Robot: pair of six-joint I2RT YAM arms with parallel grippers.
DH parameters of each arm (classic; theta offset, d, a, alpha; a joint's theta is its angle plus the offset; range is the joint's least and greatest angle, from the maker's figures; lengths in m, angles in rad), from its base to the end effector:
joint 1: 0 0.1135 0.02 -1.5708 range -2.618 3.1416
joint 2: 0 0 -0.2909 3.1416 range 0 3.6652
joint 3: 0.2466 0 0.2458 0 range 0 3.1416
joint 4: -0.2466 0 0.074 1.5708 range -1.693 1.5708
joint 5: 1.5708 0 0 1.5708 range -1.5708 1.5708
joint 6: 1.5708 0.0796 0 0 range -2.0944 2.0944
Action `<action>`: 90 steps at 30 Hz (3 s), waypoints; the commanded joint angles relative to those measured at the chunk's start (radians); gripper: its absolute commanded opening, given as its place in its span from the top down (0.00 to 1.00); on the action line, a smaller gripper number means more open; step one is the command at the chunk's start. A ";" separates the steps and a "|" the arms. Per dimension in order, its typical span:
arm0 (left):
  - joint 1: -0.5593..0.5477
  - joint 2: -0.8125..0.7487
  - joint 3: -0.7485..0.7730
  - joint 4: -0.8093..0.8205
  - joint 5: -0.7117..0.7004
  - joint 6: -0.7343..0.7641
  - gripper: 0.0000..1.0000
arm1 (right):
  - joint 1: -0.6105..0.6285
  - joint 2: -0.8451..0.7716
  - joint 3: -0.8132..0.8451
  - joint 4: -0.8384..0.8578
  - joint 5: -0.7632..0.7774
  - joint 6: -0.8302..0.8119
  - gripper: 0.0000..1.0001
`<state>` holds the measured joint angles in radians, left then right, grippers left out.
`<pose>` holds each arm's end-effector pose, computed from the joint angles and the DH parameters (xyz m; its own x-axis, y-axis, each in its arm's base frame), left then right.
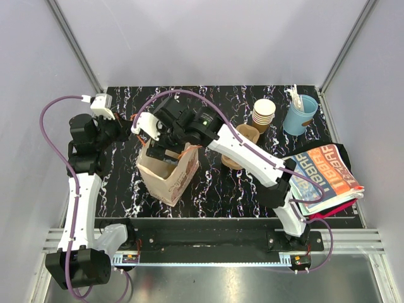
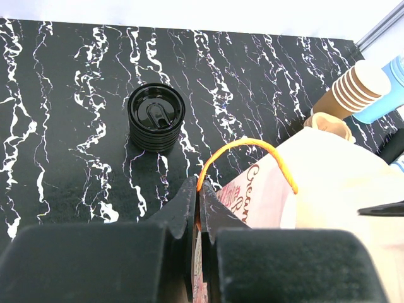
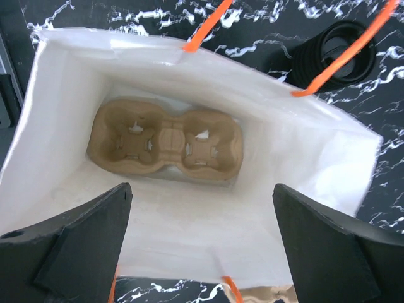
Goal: Pack the takeout coffee
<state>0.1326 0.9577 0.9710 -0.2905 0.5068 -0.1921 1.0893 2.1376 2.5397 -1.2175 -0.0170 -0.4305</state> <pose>0.2314 -0.0081 0.3753 -0.3326 -0.2127 -0.9188 0.2890 0.9044 -0.3140 0.2199 0.4237 0.3956 0.0657 -0.7753 -0.6282 -0.9509 0.1421 -0.2749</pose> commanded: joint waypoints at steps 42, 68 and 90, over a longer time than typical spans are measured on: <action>0.002 -0.002 0.021 0.050 0.052 0.008 1.00 | -0.075 -0.384 -0.214 0.009 -0.104 -0.286 0.03; -0.091 0.104 0.434 -0.016 0.098 -0.055 1.00 | -0.089 -0.340 0.066 0.070 -0.144 -0.200 0.81; -0.125 0.092 0.479 -0.068 0.156 -0.115 1.00 | -0.123 -0.370 0.064 0.081 -0.138 -0.182 0.75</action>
<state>0.0128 1.0668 1.4338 -0.3843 0.6216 -0.2749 0.9825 1.8107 2.5908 -1.1713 -0.1509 -0.6289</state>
